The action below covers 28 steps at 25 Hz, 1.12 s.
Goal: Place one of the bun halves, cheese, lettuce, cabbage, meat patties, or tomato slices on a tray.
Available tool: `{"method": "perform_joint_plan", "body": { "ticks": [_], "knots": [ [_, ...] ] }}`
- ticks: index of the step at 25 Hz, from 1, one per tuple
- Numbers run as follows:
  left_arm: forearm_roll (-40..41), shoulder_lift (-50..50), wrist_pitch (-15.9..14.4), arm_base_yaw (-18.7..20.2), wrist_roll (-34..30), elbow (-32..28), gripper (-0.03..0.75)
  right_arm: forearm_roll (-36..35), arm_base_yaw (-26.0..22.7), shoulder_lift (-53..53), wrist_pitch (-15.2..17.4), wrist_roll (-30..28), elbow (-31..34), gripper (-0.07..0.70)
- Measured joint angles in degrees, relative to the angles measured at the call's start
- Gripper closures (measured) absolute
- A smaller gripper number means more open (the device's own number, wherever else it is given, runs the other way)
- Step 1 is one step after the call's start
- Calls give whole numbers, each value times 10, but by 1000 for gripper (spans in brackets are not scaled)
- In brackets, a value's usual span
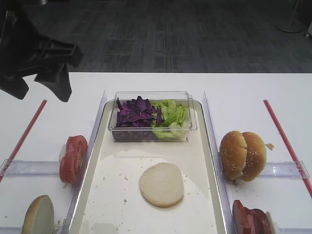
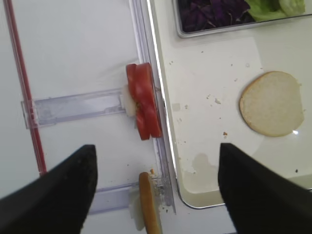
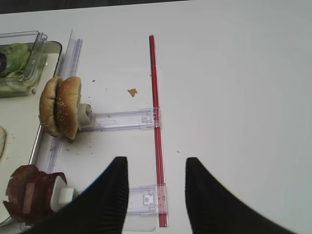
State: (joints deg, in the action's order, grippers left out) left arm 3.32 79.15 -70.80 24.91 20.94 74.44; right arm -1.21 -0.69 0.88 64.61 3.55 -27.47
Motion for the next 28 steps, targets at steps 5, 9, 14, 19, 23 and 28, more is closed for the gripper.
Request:
{"method": "perform_joint_plan", "body": {
  "ticks": [5,9,14,19,23,28],
  "knots": [
    [31,0,0,0,1,0,213,0,0,0,0,0,0,313],
    [35,0,-1,0,0,0,202,0,0,0,0,0,0,313],
    [34,0,-1,-11,-4,0,201,0,0,0,0,0,0,313],
    [24,0,-1,-76,-35,0,199,0,0,0,0,0,0,313],
    [24,0,-1,-141,-71,0,199,0,0,0,0,0,0,313],
    [24,0,-1,-222,-114,0,199,0,0,0,0,0,0,313]
  ]
}}
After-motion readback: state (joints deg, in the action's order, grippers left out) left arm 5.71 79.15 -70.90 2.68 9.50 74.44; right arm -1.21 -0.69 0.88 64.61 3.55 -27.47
